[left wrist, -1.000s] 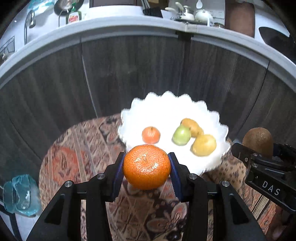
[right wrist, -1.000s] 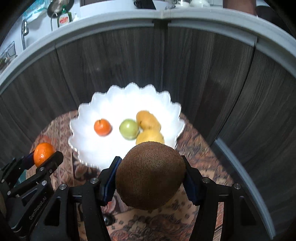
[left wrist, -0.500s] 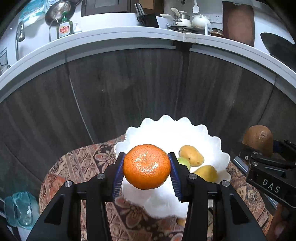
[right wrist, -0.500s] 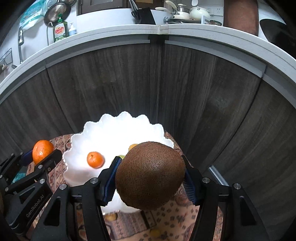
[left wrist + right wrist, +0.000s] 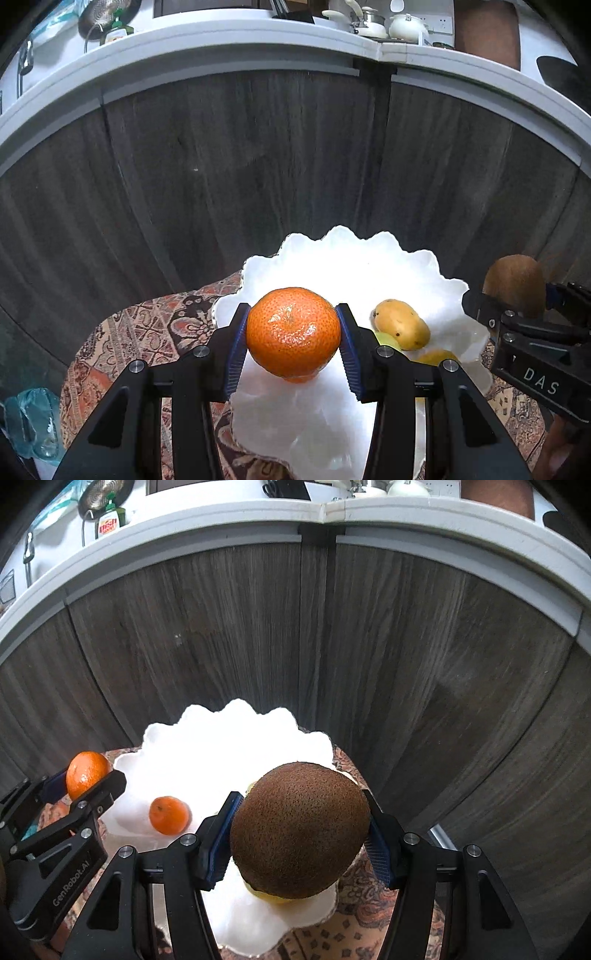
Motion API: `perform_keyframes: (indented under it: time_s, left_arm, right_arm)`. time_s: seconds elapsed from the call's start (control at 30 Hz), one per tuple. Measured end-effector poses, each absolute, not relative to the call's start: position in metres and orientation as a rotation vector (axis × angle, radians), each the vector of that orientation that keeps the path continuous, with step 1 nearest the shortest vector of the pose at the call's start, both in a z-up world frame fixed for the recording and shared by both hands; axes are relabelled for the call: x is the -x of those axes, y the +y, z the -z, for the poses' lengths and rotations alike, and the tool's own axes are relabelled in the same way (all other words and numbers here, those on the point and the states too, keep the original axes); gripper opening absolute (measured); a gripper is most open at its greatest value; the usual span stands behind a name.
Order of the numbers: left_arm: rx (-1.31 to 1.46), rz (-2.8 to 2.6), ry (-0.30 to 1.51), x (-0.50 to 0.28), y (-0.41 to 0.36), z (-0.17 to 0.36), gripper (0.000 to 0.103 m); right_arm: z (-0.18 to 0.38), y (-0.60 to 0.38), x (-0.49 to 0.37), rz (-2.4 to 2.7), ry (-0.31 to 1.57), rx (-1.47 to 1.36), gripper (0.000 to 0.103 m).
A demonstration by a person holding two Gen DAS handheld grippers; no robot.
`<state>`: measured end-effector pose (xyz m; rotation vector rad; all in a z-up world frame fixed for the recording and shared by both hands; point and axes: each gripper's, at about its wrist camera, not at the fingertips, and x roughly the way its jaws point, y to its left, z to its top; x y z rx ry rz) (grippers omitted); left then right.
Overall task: Organize fruits
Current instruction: 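Carry mandarin and kiwi into the white bowl and open both tools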
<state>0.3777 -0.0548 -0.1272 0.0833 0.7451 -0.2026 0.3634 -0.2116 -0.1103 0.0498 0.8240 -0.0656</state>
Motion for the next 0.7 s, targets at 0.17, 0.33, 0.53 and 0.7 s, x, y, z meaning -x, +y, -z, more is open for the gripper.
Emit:
perform_keyframes:
  time_s: [0.17, 0.33, 0.53, 0.7]
  left_arm:
    - [-0.092, 0.21, 0.766, -0.385, -0.059, 0.136, 0.045]
    - [-0.098, 0.202, 0.8, -0.388, -0.061, 0.145, 0.047]
    - [-0.113, 0.167, 0.783, -0.384, -0.059, 0.142, 0.075]
    - [-0.116, 0.138, 0.772, -0.379, -0.055, 0.135, 0.087]
  right_arm:
    - [0.118, -0.21, -0.37, 0.051, 0.834, -0.044, 0.062]
    - [0.124, -0.21, -0.376, 0.045, 0.849, -0.042, 0.062]
    - [0.131, -0.213, -0.379, 0.05, 0.876, -0.05, 0.063]
    - [0.114, -0.211, -0.369, 0.103, 0.803, -0.015, 0.09]
